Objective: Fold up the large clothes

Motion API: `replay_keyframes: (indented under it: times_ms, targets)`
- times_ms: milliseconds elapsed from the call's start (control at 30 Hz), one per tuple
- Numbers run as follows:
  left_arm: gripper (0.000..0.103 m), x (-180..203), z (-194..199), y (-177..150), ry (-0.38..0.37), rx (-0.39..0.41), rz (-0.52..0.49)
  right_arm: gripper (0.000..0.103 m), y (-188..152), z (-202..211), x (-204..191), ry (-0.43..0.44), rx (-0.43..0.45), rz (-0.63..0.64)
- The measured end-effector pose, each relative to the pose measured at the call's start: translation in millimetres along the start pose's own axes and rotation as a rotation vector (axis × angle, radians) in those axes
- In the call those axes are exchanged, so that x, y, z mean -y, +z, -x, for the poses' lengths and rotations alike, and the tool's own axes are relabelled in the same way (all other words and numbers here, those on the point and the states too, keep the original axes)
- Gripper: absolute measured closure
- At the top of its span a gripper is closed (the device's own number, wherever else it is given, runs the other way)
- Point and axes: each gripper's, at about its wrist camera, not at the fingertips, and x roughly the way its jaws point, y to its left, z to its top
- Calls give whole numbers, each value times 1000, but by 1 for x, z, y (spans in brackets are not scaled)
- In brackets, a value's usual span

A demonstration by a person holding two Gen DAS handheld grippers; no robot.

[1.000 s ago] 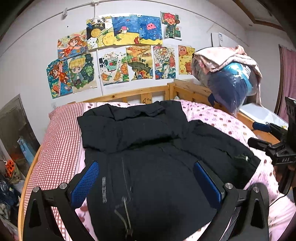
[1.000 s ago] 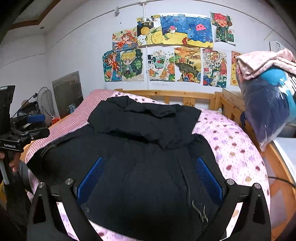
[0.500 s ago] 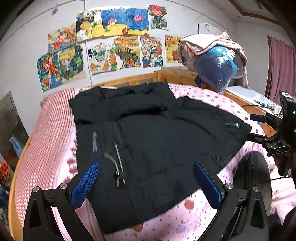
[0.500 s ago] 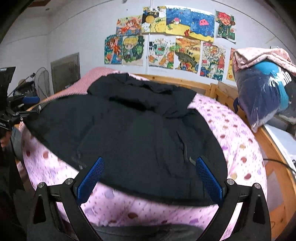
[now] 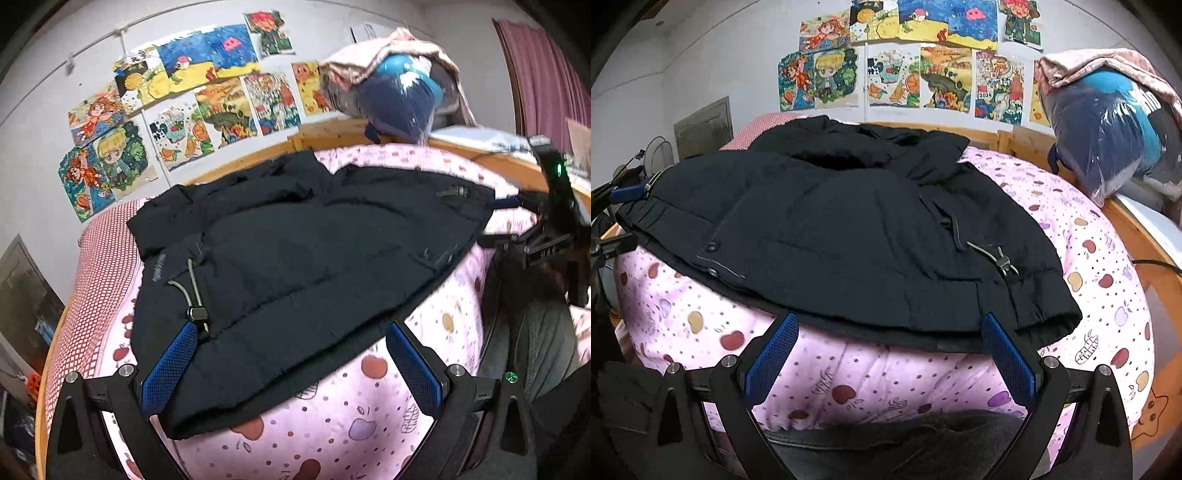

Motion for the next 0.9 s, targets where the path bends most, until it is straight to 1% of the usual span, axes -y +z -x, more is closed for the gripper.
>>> replay_keyframes:
  times_ms: [67, 167, 300, 400, 467, 567, 700, 800, 833, 900]
  targets:
    - [0, 2, -4, -3, 4, -15, -7, 5, -2, 0, 1, -12, -2, 23]
    - [0, 4, -10, -7, -2, -43, -13, 5, 0, -5, 1, -40, -37, 87]
    - [0, 12, -16, -15, 11, -66, -75, 5, 2, -7, -9, -53, -77, 198]
    - [0, 17, -21, -18, 54, -76, -117, 5, 4, -7, -14, -79, -71, 250]
    - [0, 18, -22, -17, 75, -71, -122, 5, 6, -10, -15, -90, -80, 259]
    - [0, 18, -24, -16, 109, -69, -133, 5, 9, -14, -20, -132, -88, 307]
    - [0, 25, -27, -19, 183, -67, -197, 5, 11, -14, -26, -194, -83, 372]
    - [0, 30, -26, -18, 239, -45, -213, 5, 13, -17, -28, -235, -82, 399]
    - [1, 31, -25, -18, 257, -34, -217, 5, 13, -17, -30, -246, -83, 405]
    - [8, 31, -24, -17, 288, -15, -228, 6, 13, -18, -34, -301, -70, 434]
